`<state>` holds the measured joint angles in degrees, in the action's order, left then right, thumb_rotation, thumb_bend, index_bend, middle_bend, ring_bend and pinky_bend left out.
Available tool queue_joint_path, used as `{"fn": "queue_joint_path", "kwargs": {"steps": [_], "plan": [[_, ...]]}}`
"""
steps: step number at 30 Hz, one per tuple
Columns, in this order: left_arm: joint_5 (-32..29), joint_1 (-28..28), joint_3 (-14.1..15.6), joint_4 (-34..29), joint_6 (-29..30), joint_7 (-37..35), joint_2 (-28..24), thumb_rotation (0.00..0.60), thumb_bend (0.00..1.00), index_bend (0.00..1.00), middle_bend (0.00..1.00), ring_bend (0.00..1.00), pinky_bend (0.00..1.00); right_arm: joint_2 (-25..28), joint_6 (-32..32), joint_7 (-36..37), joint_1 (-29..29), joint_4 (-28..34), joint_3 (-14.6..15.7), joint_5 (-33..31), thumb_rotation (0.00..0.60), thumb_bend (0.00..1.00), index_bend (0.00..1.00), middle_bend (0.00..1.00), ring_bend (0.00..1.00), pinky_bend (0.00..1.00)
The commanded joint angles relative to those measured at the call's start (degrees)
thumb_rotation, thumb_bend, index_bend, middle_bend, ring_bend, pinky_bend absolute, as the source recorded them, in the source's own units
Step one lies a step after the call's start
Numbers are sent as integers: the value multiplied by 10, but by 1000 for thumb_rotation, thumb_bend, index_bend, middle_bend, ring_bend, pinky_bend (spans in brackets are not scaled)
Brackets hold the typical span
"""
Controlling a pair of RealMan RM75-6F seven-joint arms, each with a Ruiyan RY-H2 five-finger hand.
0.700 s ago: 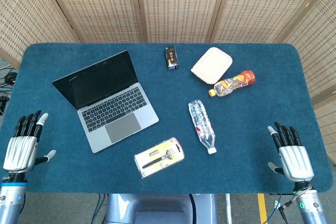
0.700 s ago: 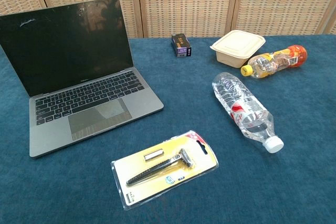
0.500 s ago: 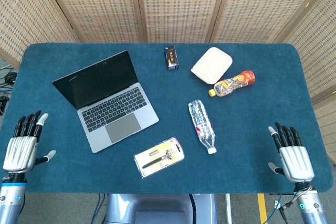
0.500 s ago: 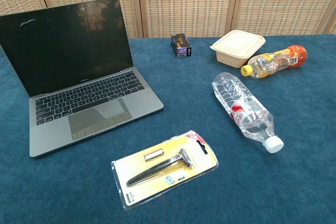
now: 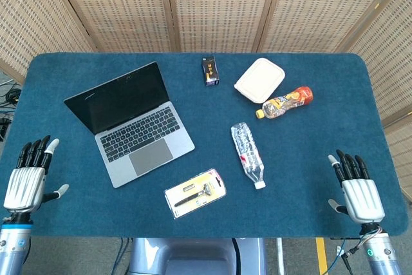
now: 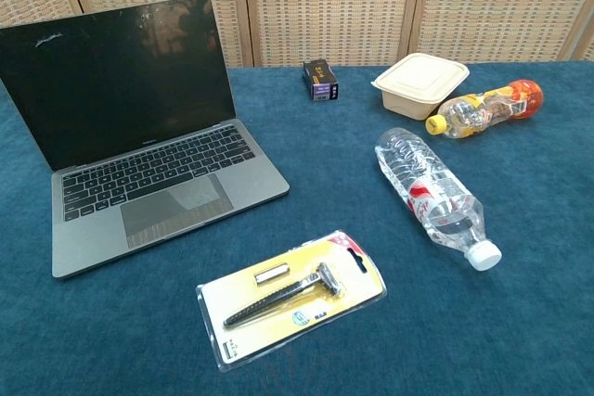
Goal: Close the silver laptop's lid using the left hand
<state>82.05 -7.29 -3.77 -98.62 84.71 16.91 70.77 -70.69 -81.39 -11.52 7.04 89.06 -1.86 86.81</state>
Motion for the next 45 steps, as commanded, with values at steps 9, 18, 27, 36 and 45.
{"fn": "queue_joint_path", "kwargs": {"steps": [9,18,27,36,45], "plan": [[2,0,2,-3,1,7,2,600,155,0,0,0,0,2,-2,6,-1,-1,-1,-1,600,0,0,0,0,0],[-1,-1,1,-8,-2,7,2,600,155,0,0,0,0,1,-2,1,-1,1,3,6,600,0,0,0,0,0],[-21,-23,-20,-24,-27,5,-4,600,163,0,0,0,0,-1,0,0,0,1,3,4,600,0,0,0,0,0],[-93,-79,-72,-96,-86,63,-23,600,166,0,0,0,0,1,5,9,2,0,1,1,600,0,0,0,0,0],[-221,-163,-150,-153,-152,120,-51,600,226,0,0,0,0,4,5,23,2,-1,1,1,600,0,0,0,0,0]]}}
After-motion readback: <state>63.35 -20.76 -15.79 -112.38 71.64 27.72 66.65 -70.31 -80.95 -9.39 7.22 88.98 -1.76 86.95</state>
